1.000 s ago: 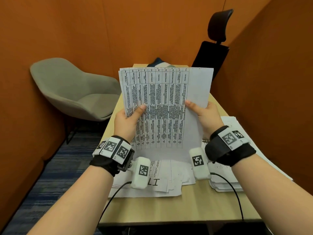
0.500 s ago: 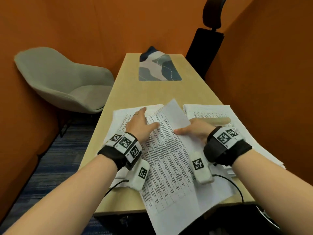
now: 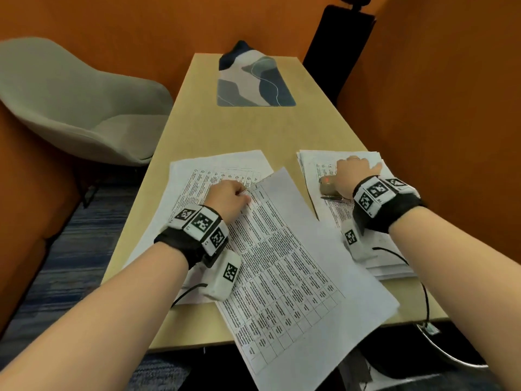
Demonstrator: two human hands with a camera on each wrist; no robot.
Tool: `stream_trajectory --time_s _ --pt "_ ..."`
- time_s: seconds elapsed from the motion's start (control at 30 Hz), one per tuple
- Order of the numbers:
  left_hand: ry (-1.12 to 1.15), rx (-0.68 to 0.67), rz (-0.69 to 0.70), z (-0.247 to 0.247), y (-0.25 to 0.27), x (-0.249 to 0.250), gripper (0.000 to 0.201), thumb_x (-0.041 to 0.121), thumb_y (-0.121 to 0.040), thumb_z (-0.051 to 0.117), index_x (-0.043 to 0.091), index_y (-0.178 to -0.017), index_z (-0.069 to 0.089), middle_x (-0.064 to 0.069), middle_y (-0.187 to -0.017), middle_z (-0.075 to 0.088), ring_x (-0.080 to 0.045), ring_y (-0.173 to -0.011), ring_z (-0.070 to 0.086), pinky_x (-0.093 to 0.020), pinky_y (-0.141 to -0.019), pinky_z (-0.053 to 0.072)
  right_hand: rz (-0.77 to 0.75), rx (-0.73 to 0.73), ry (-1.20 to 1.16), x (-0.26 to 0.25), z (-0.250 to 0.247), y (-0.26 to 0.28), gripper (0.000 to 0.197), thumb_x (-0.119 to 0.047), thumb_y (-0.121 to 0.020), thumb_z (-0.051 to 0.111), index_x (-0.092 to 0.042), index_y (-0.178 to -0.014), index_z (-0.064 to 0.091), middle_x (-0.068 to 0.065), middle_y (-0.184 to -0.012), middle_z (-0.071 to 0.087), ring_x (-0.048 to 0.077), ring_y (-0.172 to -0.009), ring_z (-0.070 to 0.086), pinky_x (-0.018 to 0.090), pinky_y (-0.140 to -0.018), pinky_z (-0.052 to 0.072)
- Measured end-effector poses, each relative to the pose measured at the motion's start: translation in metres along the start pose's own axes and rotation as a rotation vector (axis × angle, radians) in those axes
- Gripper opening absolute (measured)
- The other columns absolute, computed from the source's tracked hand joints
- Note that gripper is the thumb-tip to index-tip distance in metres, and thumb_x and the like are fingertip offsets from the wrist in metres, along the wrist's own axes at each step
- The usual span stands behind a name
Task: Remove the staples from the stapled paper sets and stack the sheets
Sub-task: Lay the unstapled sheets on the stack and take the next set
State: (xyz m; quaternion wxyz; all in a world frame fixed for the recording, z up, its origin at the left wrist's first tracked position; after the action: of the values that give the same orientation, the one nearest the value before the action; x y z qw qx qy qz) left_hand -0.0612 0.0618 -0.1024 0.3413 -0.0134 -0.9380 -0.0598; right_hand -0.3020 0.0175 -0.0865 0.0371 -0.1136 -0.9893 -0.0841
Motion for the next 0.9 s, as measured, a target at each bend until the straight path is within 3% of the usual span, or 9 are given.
stream_trajectory --time_s 0.07,0.13,0.2,0.33,0.5,0.67,0.8,0.87,0.9 --pt "-0.005 0.004 0.002 0.002 0.0 0.002 0.022 0.017 -0.094 0.05 0.005 -0.106 0.064 -0.009 -0.1 0.063 -0.019 -0.087 0.051 -0.022 -0.073 0.033 0.003 -0.076 0.135 0.008 0.013 -0.007 0.027 -0.013 -0.09 0.049 -0.007 -0.115 0.055 0.012 -0.109 0.057 0.032 -0.116 0.05 0.054 -0.108 0.027" --pt "0.006 0.011 0.008 0.002 0.001 0.003 0.026 0.017 -0.094 0.049 0.007 -0.114 0.062 -0.01 -0.11 0.063 -0.019 -0.093 0.052 -0.021 -0.076 0.033 -0.057 0.002 0.143 0.009 0.01 -0.007 0.015 -0.009 -0.09 0.048 -0.007 -0.101 0.058 0.008 -0.098 0.061 0.028 -0.093 0.058 0.04 -0.089 0.043" --pt "0.014 0.018 0.024 0.002 0.002 0.006 0.027 0.016 -0.095 0.049 0.007 -0.117 0.061 -0.01 -0.114 0.063 -0.019 -0.097 0.053 -0.02 -0.077 0.032 -0.097 0.055 0.095 0.008 0.002 -0.006 0.005 -0.01 -0.09 0.051 -0.009 -0.09 0.055 0.01 -0.099 0.063 0.025 -0.078 0.053 0.031 -0.071 0.044" --pt "0.028 0.036 0.046 0.003 0.003 0.01 0.028 0.016 -0.096 0.048 0.007 -0.118 0.061 -0.009 -0.114 0.063 -0.019 -0.101 0.054 -0.02 -0.08 0.034 -0.065 0.193 -0.272 0.003 -0.023 0.002 0.039 -0.025 -0.083 0.065 0.0 -0.108 0.05 0.017 -0.113 0.051 0.03 -0.092 0.053 0.037 -0.079 0.048" --pt "0.056 0.048 0.075 0.005 0.005 0.012 0.025 0.017 -0.095 0.049 0.008 -0.112 0.065 -0.009 -0.104 0.067 -0.014 -0.087 0.054 -0.02 -0.077 0.036 -0.152 0.404 -0.806 -0.019 -0.067 0.028 0.032 -0.023 -0.083 0.063 -0.007 -0.104 0.045 0.007 -0.093 0.048 0.024 -0.081 0.05 0.036 -0.069 0.049" --pt "0.134 0.064 0.082 0.002 0.008 0.009 0.029 0.015 -0.094 0.052 0.013 -0.121 0.061 -0.003 -0.111 0.065 -0.015 -0.105 0.057 -0.015 -0.084 0.034 -0.063 0.129 -0.351 -0.009 -0.03 0.008 0.029 -0.026 -0.088 0.057 -0.002 -0.104 0.054 0.017 -0.099 0.06 0.03 -0.083 0.053 0.033 -0.069 0.042" --pt "0.221 0.088 0.107 0.002 0.007 0.005 0.028 0.011 -0.091 0.056 0.024 -0.115 0.062 0.007 -0.079 0.055 -0.003 -0.069 0.051 0.002 -0.057 0.034 -0.05 -0.084 -0.125 0.002 0.005 0.008 0.031 -0.033 -0.089 0.058 -0.002 -0.089 0.058 0.011 -0.083 0.056 0.028 -0.08 0.054 0.032 -0.067 0.043" --pt "0.238 0.092 0.123 0.003 0.005 0.005 0.029 0.011 -0.09 0.056 0.027 -0.114 0.062 0.005 -0.079 0.056 -0.002 -0.066 0.049 0.0 -0.056 0.034 -0.028 -0.073 -0.168 0.003 0.004 0.011 0.032 -0.037 -0.09 0.055 -0.005 -0.087 0.056 0.013 -0.092 0.062 0.027 -0.081 0.054 0.032 -0.069 0.041" --pt "0.247 0.093 0.127 0.003 0.005 0.004 0.03 0.01 -0.09 0.056 0.028 -0.114 0.062 0.003 -0.083 0.058 -0.004 -0.068 0.05 -0.003 -0.059 0.035 -0.036 -0.031 -0.208 0.001 -0.002 0.013 0.035 -0.04 -0.091 0.051 -0.007 -0.098 0.059 0.013 -0.105 0.062 0.028 -0.091 0.056 0.034 -0.078 0.043"
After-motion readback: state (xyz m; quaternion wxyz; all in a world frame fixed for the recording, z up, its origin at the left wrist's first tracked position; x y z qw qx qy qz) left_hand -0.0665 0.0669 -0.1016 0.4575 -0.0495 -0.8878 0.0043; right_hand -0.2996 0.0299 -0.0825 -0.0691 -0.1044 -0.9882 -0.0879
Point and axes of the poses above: each hand's wrist, its own y-axis away from the middle knuckle, its own z-axis out of the palm, x = y × z, the point moved 6 cm from there along -y, towards the middle knuckle
